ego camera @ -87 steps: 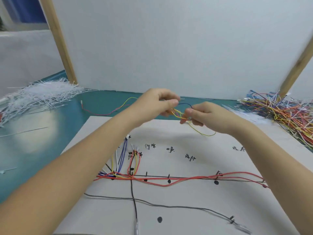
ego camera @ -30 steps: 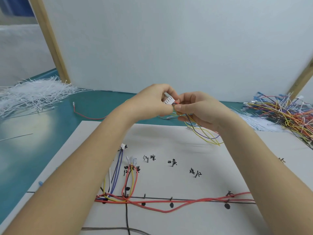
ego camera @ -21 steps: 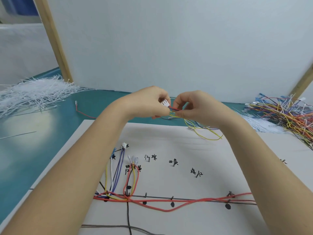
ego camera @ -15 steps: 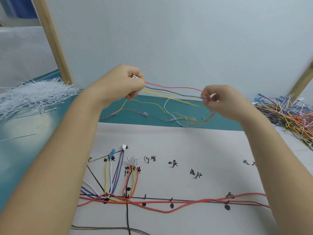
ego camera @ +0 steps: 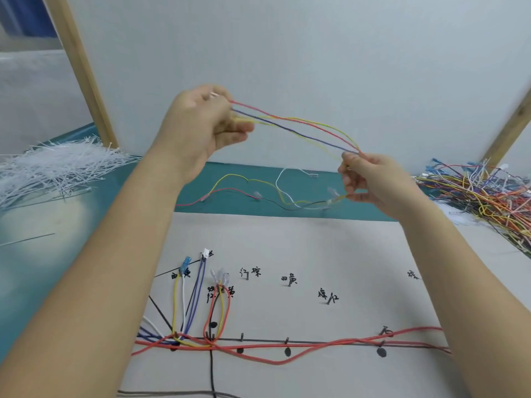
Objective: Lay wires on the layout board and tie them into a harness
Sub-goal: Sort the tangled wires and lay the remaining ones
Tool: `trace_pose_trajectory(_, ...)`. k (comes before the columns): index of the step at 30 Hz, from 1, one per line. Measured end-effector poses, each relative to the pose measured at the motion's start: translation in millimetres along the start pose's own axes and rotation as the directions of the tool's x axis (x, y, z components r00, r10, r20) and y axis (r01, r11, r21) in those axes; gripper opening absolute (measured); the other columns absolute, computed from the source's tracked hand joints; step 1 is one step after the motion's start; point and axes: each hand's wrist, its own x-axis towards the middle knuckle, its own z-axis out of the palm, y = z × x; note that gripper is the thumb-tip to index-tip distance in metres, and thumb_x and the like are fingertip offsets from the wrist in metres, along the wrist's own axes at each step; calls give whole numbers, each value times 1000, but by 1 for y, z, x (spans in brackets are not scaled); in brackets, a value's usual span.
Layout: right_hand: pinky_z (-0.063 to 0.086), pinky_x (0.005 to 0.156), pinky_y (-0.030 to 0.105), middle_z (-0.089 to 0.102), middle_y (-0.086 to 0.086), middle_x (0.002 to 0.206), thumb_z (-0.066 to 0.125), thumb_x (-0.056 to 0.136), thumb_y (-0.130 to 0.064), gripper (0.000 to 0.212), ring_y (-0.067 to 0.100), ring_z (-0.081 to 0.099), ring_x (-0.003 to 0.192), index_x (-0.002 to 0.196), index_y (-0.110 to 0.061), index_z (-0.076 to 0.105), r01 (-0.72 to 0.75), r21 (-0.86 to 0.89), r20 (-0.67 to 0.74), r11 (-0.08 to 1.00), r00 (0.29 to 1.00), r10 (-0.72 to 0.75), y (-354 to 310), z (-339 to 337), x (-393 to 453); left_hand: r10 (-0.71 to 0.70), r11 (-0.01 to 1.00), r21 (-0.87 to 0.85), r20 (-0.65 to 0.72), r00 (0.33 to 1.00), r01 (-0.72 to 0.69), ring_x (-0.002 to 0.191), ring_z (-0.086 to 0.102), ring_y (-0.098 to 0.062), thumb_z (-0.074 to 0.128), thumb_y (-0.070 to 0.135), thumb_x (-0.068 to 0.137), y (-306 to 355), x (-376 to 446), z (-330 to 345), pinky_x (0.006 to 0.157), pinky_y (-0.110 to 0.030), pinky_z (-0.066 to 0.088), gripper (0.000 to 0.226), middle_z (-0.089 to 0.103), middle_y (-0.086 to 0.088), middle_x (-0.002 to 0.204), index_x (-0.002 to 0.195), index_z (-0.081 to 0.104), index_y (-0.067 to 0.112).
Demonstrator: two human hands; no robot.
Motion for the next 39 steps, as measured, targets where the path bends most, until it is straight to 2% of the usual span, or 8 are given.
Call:
trace_pose_trajectory(5, 39, 64, 24, 54, -9, 62, 54, 94, -27, 18, 7, 50, 61, 88, -24, 71, 52, -230, 160, 972, 987, -15, 12, 1, -1, -69, 963, -269, -266, 962, -5, 48, 60, -12, 38, 2, 90, -1, 11, -16, 53, -22, 50, 22, 48, 3, 50, 73, 47, 13)
trace_pose_trajectory(13, 39, 87, 37, 54, 5, 118, 51, 81, -3, 21, 28, 41, 116, 90, -15, 66, -8, -731, -339, 683, 872, -353, 41, 8, 13, -48, 970, -244, -226, 973, -9, 36, 25, -5, 42, 9, 92, -6, 10, -11, 38, -14, 22, 27, 35, 9, 47, 68, 39, 22)
trace_pose_trajectory(18, 41, 48, 22, 54, 7, 70, 29, 82, 5, 36, 7, 49, 42, 74, -20, 55, 34, 100, -447, 994, 895, 14, 28, -24, 15, -62, 991, 112, -145, 988, 79, 35, 20, -4, 45, 15, 95, -20, 13, -31, 38, -10, 17, 26, 29, 9, 50, 71, 42, 24)
trace_pose_trajectory(21, 30, 52, 25, 54, 6, 71, 33, 72, -2, 32, 8, 40, 50, 75, -21, 59, 138, -144, -599, 980, 776, -197, 22, -43, 10, -103, 961, 239, -161, 981, 140, 33, 23, -4, 44, 17, 97, -34, 14, -32, 37, -10, 22, 24, 37, 9, 51, 74, 44, 24)
trace_pose_trajectory(23, 41, 76, 28, 57, 9, 107, 37, 73, -1, 45, 9, 51, 82, 101, -23, 65, 79, -486, -475, 870, 812, -339, 17, -51, 6, -78, 917, 371, -188, 979, 144, 33, 27, -3, 43, 19, 97, -37, 14, -33, 38, -11, 27, 22, 45, 5, 63, 77, 47, 26)
trace_pose_trajectory(28, 21, 112, 39, 16, -8, 155, 53, 87, -17, 62, 18, 23, 139, 141, -40, 34, -33, -697, 82, 716, 989, 125, -5, -42, -3, -93, 919, 385, -3, 996, 88, 35, 25, -4, 45, 15, 98, -32, 9, -25, 42, -14, 26, 20, 57, 3, 77, 82, 53, 24)
trace_pose_trajectory(34, 42, 95, 26, 55, -22, 127, 65, 74, -59, 54, -3, 55, 113, 124, -48, 48, 174, -180, 347, 968, 932, -103, -41, 21, -27, 17, 900, 431, 128, 992, -71, 35, 30, -5, 47, 12, 96, -25, 0, 7, 39, -15, 33, 21, 53, 4, 69, 80, 54, 23)
trace_pose_trajectory(39, 49, 62, 20, 66, -12, 71, 63, 88, -20, 8, 6, 60, 61, 90, -27, 65, 163, -2, 296, 987, 943, -155, -33, 55, -25, -7, 865, 492, 206, 979, -97, 34, 32, -5, 48, 13, 95, -29, -6, 20, 40, -16, 36, 19, 54, 3, 68, 81, 55, 24)
